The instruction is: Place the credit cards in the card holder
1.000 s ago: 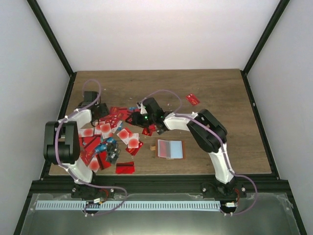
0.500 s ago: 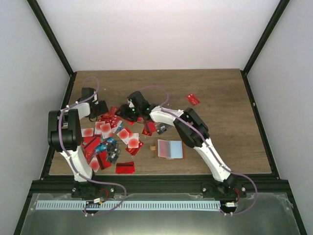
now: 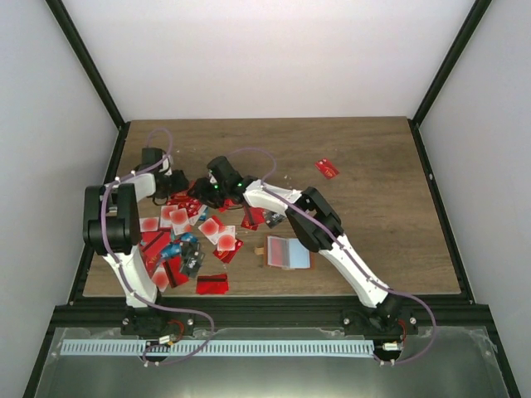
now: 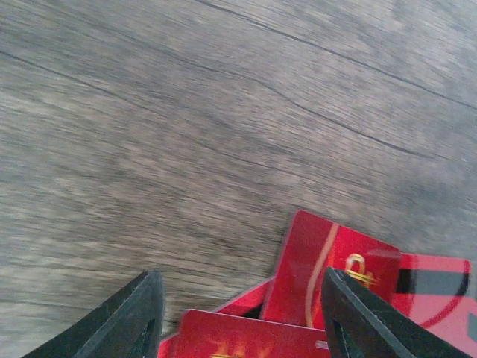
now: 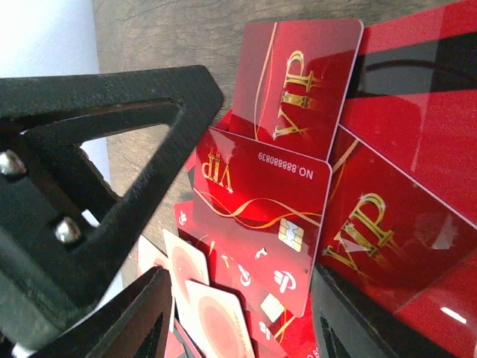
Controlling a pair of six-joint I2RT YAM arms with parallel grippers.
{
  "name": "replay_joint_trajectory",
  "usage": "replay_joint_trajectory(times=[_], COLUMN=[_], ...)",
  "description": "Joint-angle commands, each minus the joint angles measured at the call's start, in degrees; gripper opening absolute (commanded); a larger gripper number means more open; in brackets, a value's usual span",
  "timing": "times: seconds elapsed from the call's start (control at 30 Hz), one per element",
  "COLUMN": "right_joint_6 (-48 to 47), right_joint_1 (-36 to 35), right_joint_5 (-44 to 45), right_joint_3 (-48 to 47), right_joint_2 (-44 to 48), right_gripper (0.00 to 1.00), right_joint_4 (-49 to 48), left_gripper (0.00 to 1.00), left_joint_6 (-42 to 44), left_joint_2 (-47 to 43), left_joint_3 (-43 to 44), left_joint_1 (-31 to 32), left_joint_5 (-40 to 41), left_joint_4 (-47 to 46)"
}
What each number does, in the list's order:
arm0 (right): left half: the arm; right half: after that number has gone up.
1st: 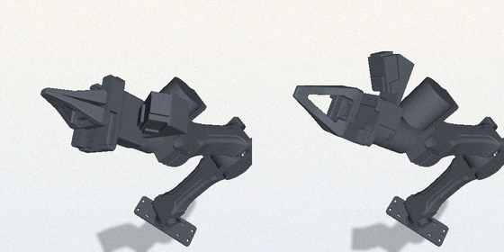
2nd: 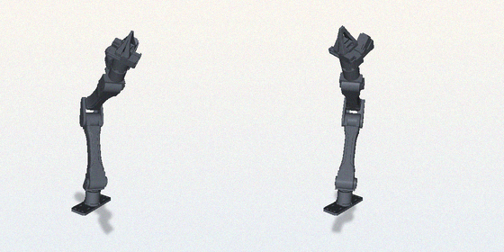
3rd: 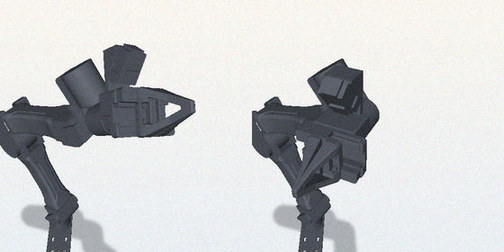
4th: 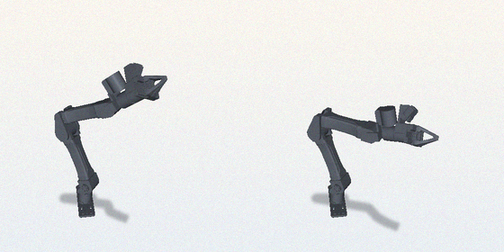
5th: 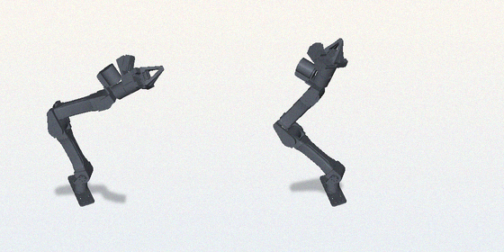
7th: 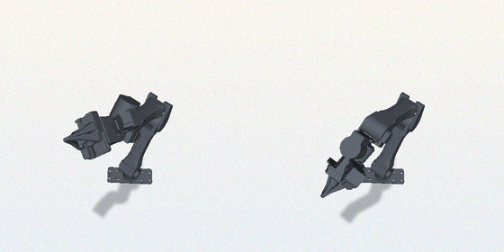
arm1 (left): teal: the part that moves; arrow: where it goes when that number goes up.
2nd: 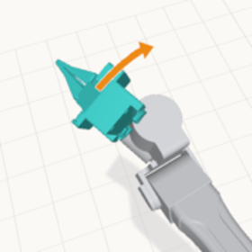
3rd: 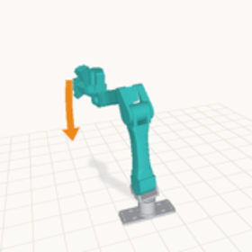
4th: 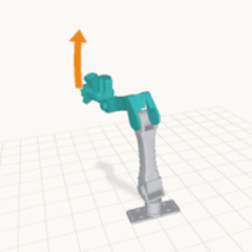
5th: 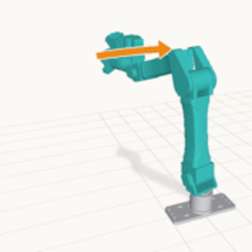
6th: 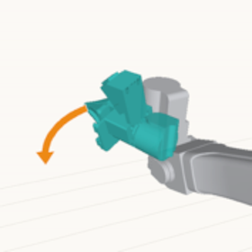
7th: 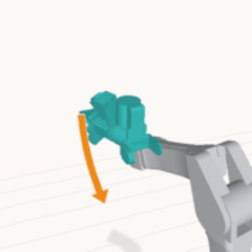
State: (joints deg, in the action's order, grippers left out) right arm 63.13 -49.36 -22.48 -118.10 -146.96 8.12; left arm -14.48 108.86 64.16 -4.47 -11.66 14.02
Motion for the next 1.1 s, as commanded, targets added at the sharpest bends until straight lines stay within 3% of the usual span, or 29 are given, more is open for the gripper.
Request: replay_joint_trajectory(times=[0.0,0.37,0.5,0.7,0.9,1.07], right_joint_6=[0.96,0.14,0.26,0.68,0.5,0.24], right_joint_1=[0.15,2.56,2.93,3.05,3.13,3.39], right_joint_5=[1.33,-1.34,-2.14,-3.15,-4.26,-6.64], right_joint_3=[3.02,18.12,19.17,19.25,19.72,20.29], right_joint_2=[-1.81,7.58,7.91,7.65,8.1,10.06], right_gripper=[0.53,0.41,0.3,0.23,0.01,0.01], right_joint_4=[1.91,-12.11,-13.38,-15.26,-15.03,-13.3], left_gripper=[0.59,0.58,0.58,0.58,0.58,0.58], left_joint_6=[0.53,-1.05,-1.59,-2.3,-2.78,-4.05], left_joint_2=[0.95,-1.81,-3.29,-4.92,-5.36,-8.74], left_joint_3=[-3.2,-6.41,-7.19,-8.21,-8.55,-7.96], left_joint_1=[2.34,4.98,5.24,5.26,5.31,5.16], left_joint_5=[-6.14,-10.98,-11.91,-12.5,-12.13,-9.13], left_joint_4=[3.0,1.06,0.79,0.06,-0.7,-0.43])
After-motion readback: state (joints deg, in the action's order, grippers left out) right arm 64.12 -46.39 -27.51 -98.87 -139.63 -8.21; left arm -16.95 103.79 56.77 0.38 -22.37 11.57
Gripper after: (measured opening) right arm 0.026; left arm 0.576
